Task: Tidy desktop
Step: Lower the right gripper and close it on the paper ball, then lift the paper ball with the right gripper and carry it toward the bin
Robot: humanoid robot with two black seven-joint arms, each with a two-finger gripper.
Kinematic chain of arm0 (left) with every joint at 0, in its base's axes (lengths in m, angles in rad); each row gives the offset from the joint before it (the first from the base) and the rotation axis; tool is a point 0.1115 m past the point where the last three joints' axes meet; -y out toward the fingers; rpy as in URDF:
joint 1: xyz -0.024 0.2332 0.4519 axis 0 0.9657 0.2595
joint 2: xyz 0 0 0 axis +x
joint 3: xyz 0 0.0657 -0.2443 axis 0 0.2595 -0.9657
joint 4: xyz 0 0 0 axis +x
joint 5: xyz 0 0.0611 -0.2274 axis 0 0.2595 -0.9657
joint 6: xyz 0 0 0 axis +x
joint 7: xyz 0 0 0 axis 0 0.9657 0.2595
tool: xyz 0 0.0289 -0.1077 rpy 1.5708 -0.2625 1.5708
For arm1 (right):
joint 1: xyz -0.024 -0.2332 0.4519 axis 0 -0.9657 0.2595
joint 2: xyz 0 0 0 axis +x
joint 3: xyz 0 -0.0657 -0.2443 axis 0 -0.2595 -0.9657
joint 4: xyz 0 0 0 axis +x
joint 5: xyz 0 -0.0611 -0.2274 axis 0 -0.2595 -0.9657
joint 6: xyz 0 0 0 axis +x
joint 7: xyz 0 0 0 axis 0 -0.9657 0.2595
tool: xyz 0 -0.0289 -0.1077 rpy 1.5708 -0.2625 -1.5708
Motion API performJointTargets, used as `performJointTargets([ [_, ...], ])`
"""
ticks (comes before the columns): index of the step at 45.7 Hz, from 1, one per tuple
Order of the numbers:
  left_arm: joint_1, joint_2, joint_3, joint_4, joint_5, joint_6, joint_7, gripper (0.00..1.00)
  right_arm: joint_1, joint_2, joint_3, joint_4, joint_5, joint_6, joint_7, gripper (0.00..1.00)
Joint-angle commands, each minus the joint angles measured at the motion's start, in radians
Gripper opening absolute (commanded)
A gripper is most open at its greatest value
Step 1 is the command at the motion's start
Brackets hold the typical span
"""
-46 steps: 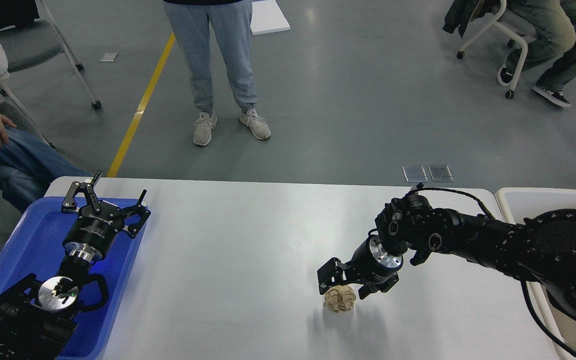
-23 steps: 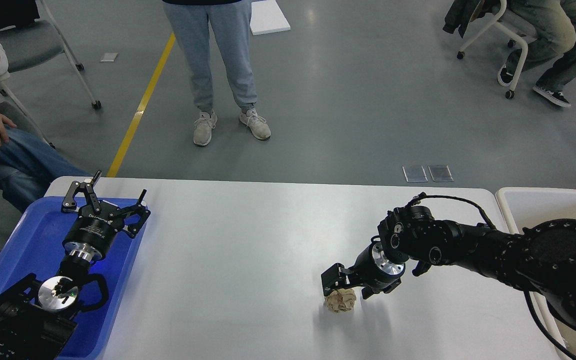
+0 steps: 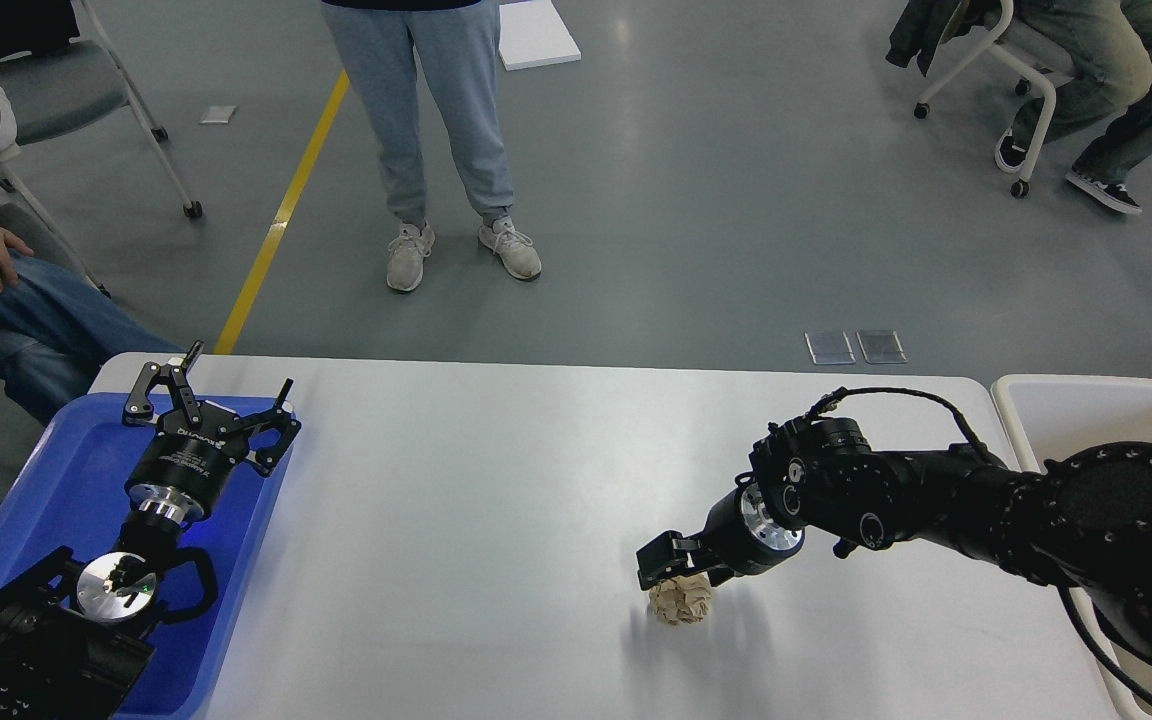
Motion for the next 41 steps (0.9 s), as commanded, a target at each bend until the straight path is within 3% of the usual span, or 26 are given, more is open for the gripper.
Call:
performJointTargets([
  [1,0.0,0.0,0.0,0.0,0.0,0.0,0.0,1.0,0.002,0.0,-0.003,0.003,-0.05,-0.005,0.041,0.92],
  [13,0.0,0.0,0.0,0.001,0.0,0.0,0.0,1.0,-0.005,0.0,-0.063,-0.002,-0.057,-0.005,0.041,0.89],
  [16,0.0,0.0,0.0,0.0,0.0,0.0,0.0,1.0,-0.008,0.0,-0.077,-0.003,-0.066,-0.004,0.041,0.81],
  [25,0.0,0.0,0.0,0.0,0.001,0.0,0.0,1.0,-0.002,0.0,-0.088,-0.006,-0.083,0.018,0.041,0.45],
  [31,0.0,0.0,0.0,0.0,0.0,0.0,0.0,1.0,0.008,0.0,-0.089,-0.023,-0.107,0.058,0.04,0.02],
  [41,0.0,-0.001,0.0,0.0,0.001,0.0,0.0,1.0,0.025,0.0,-0.088,-0.038,-0.124,0.108,0.029,0.0],
])
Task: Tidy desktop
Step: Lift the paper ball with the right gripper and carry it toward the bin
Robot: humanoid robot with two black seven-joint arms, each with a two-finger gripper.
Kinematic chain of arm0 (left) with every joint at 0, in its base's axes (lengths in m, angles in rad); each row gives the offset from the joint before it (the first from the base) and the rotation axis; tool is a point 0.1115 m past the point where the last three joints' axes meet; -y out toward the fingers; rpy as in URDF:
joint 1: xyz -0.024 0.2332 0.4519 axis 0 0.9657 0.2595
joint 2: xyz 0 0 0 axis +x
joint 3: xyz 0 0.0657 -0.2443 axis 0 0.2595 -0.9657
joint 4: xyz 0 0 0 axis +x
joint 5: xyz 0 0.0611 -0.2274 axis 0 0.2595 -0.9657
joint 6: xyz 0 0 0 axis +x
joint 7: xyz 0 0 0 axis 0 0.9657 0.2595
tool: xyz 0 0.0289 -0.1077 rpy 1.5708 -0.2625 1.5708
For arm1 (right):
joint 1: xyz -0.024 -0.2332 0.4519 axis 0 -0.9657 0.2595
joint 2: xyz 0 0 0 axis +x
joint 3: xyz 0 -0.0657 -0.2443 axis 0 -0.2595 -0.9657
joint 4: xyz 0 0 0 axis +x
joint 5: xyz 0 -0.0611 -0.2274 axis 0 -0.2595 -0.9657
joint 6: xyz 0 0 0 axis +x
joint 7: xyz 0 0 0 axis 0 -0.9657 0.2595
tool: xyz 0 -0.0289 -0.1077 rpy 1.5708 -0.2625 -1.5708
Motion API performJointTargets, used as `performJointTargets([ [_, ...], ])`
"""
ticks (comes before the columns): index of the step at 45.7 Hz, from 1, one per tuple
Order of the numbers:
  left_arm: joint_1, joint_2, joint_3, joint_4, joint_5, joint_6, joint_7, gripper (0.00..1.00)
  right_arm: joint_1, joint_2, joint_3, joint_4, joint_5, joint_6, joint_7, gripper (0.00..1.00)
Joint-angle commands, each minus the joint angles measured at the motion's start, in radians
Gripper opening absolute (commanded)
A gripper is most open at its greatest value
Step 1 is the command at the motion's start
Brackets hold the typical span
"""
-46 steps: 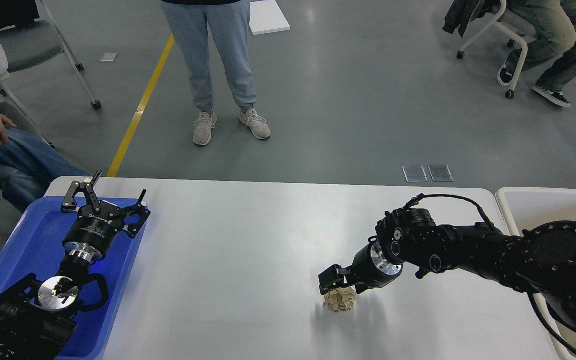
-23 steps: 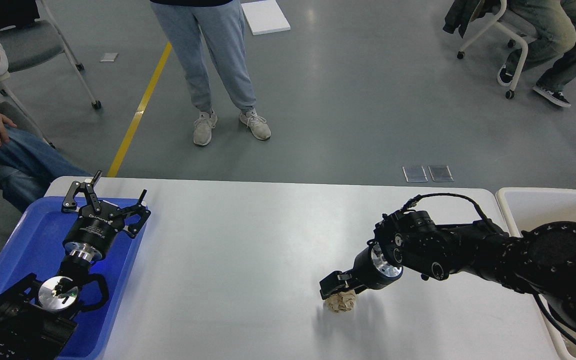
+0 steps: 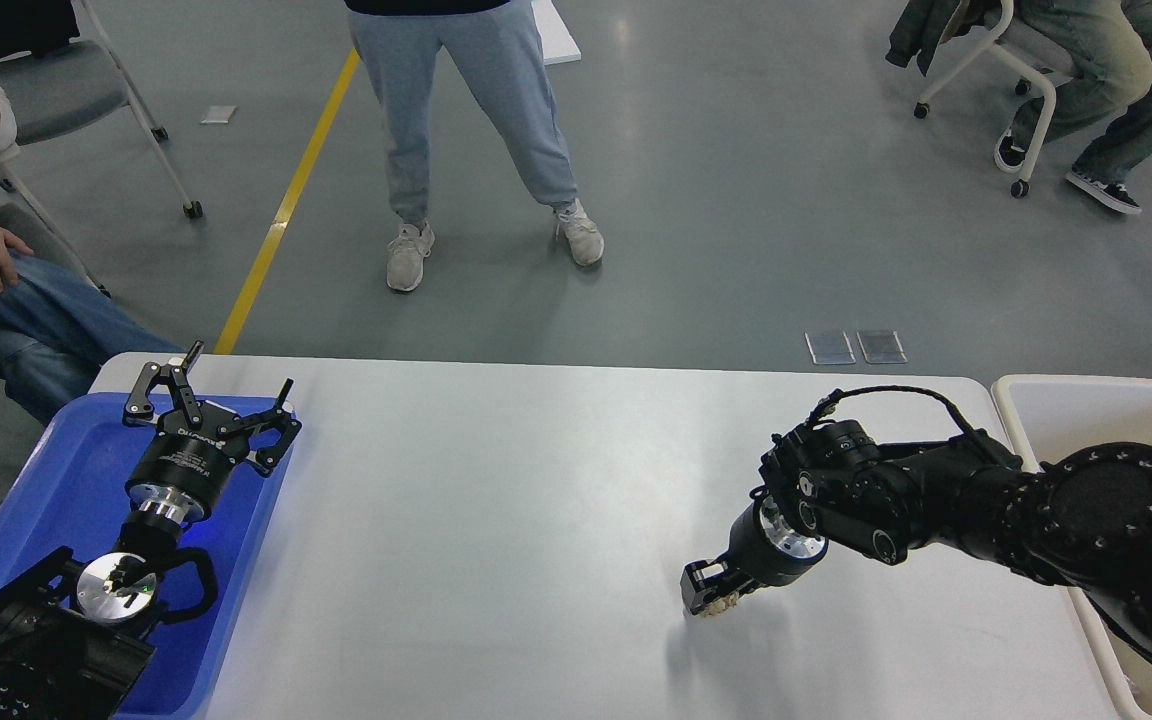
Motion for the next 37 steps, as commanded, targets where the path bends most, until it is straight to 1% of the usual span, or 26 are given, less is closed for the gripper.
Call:
performJointTargets([
  [1,0.0,-0.001,0.0,0.0,0.0,0.0,0.001,1.0,0.021,0.0,-0.003,-0.014,-0.017,0.042,-0.005,0.0],
  [11,0.0,0.0,0.0,0.0,0.0,0.0,0.0,1.0,0.122,0.0,-0.002,0.041,-0.002,0.051,-0.004,0.0],
  [20,0.0,0.0,0.0,0.0,0.0,0.0,0.0,1.0,0.311,0.0,-0.003,0.206,0.048,0.072,-0.002,0.0],
  [28,0.0,0.0,0.0,0.0,0.0,0.0,0.0,1.0,0.507,-0.097,-0.015,0.349,0.139,0.106,-0.005,0.0],
  [37,0.0,0.0,0.001,0.0,0.0,0.0,0.0,1.0,0.647,-0.196,-0.019,0.469,0.161,0.138,-0.007,0.0],
])
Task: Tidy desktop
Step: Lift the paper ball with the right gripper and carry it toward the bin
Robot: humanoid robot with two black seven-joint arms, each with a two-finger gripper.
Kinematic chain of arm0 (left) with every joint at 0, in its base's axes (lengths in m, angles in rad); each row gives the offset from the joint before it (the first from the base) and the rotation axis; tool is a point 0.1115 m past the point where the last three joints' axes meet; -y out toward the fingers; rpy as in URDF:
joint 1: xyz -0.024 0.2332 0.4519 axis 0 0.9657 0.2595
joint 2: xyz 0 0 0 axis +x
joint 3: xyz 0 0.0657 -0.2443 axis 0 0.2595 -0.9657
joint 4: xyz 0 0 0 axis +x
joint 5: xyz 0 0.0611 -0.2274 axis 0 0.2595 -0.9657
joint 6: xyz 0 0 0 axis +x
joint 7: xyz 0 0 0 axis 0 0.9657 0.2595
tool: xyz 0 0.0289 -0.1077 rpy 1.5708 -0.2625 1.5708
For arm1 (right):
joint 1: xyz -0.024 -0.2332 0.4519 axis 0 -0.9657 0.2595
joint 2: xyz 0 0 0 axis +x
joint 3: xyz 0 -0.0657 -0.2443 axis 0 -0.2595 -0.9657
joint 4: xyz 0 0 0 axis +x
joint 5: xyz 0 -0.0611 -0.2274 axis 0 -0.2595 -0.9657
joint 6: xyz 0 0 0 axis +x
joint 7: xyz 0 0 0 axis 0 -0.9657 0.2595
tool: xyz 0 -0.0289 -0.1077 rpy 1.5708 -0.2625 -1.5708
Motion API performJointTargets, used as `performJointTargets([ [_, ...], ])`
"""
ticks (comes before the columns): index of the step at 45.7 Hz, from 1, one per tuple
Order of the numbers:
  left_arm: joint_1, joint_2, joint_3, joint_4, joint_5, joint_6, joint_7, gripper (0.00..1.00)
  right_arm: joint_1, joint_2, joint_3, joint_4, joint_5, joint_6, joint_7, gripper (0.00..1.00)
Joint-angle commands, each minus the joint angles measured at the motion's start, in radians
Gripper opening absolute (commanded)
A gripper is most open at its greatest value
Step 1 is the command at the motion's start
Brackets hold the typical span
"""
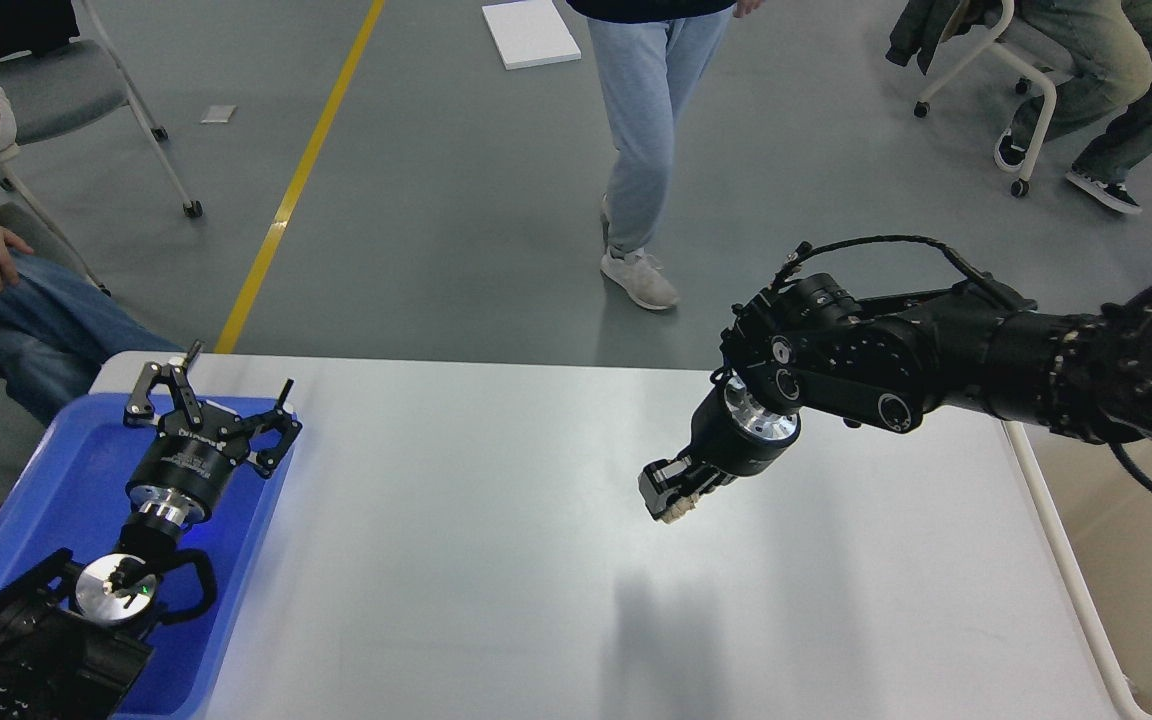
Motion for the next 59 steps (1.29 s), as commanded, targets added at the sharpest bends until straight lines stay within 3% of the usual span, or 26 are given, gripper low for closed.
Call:
performJointTargets([
  [1,0.0,0.0,0.0,0.0,0.0,0.0,0.0,1.0,0.204,-0.113,-0.007,0.161,0.046,0.041,-0.002,0.0],
  [12,0.0,0.0,0.0,0.0,0.0,0.0,0.0,1.0,0.322,-0.22,-0.01,0.216,0.058,0.095,-0.009,0.0],
  [20,0.0,0.0,0.0,0.001,0.0,0.0,0.0,1.0,0.417,-0.24,-0.132,0.221,0.215,0.095,-0.106,0.0],
  [28,0.0,0.0,0.0,0.0,0.0,0.0,0.0,1.0,0.528,-0.259,-0.238,0.286,0.304,0.095,-0.109,0.0],
  [42,0.0,0.0,0.0,0.0,0.0,0.0,0.0,1.0,0.615,-0.309,-0.248,0.334,0.304,0.095,-0.109,0.0],
  [53,0.0,0.0,0.0,0.0,0.0,0.0,0.0,1.0,0.589,-0.323,-0.275,0.316,0.284,0.095,-0.111,0.0],
  [59,0.0,0.0,0.0,0.001,0.0,0.0,0.0,1.0,0.526,-0.389,-0.317,0.251,0.244,0.095,-0.109,0.0],
])
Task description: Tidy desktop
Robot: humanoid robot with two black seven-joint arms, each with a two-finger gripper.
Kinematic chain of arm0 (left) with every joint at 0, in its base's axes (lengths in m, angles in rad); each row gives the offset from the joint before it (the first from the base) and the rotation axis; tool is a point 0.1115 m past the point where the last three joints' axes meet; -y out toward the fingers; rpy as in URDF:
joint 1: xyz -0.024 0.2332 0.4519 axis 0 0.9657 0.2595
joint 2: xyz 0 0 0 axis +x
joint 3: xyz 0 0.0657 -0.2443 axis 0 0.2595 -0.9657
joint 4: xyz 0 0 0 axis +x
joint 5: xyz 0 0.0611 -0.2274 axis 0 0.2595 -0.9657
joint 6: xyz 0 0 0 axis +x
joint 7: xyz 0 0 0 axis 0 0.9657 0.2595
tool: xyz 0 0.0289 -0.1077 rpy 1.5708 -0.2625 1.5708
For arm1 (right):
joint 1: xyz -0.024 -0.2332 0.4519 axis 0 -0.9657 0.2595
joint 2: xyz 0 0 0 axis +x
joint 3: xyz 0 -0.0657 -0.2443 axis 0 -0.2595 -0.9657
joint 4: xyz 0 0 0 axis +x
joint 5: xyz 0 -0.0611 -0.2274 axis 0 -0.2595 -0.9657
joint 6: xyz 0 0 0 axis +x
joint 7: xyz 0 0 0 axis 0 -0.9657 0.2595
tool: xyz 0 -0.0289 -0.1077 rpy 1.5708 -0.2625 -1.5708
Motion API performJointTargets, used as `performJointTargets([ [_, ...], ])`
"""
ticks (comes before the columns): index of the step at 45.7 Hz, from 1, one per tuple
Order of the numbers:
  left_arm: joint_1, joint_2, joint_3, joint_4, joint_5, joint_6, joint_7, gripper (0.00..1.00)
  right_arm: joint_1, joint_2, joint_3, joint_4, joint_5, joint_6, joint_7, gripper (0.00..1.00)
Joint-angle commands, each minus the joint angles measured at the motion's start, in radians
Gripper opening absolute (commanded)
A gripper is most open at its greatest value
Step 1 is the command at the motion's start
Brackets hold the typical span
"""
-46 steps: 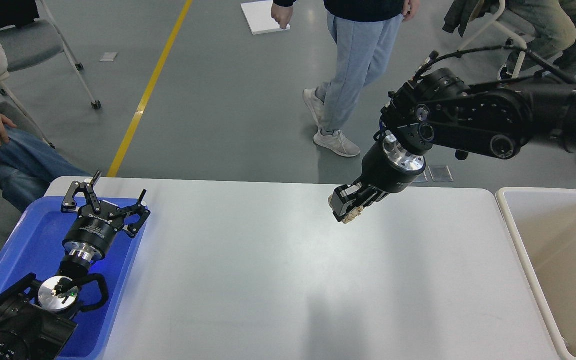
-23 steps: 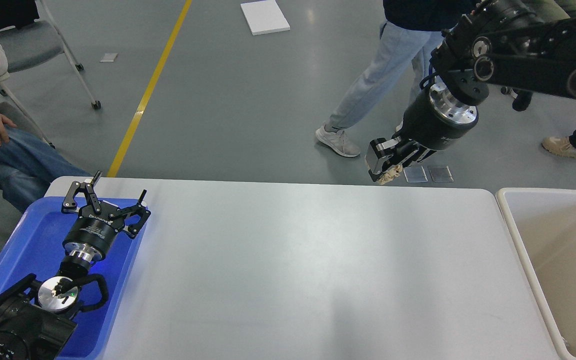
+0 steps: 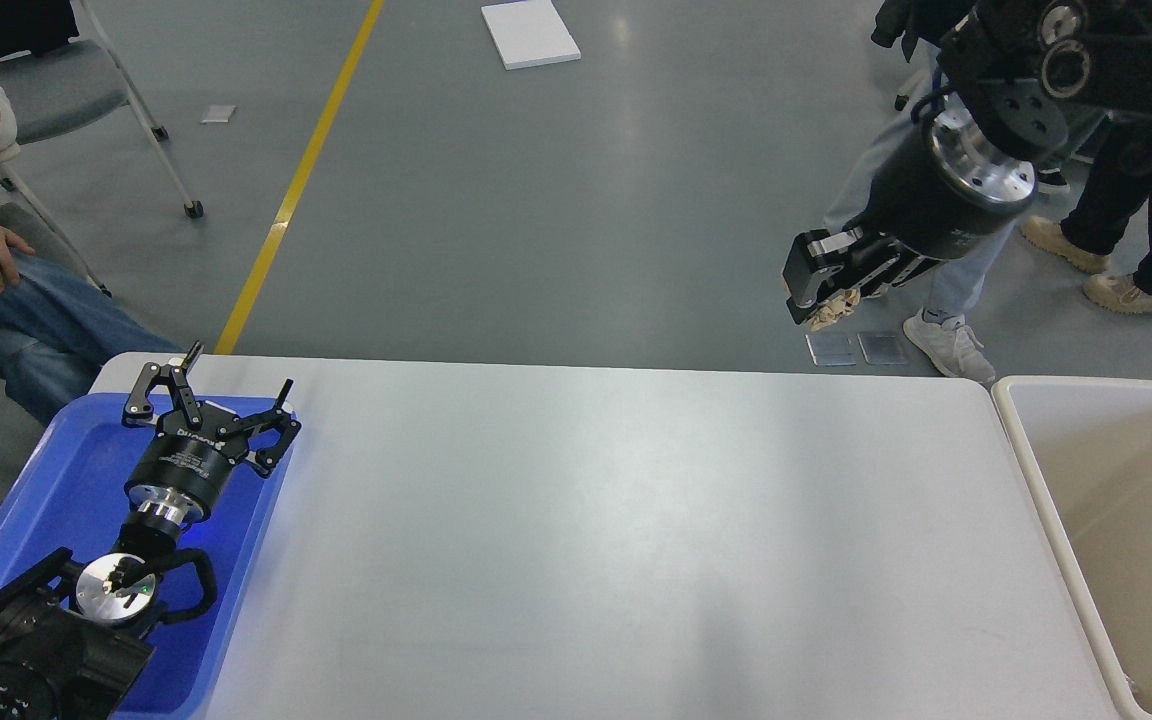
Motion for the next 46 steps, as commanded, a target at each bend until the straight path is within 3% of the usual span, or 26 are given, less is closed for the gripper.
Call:
performJointTargets([
  [1,0.0,0.0,0.0,0.0,0.0,0.0,0.0,1.0,-0.065,-0.084,-0.054,-0.07,-0.049,0.0,-0.001,0.0],
  [16,0.0,0.0,0.0,0.001,0.0,0.0,0.0,1.0,-0.271,-0.361,-0.052,-0.216,-0.157,0.0,-0.001,0.0],
  [30,0.0,0.0,0.001,0.0,0.0,0.0,0.0,1.0,-0.426,-0.523,-0.02,-0.427,-0.141,0.0,0.001,0.0],
  [39,0.0,0.0,0.001,0.001,0.0,0.0,0.0,1.0,-0.602,-0.534,0.039,-0.642,-0.117,-0.004,-0.001,0.0],
  [46,0.0,0.0,0.0,0.0,0.0,0.0,0.0,1.0,-0.907,-0.456,0.168,-0.88,-0.031,-0.131,-0.001,0.0],
])
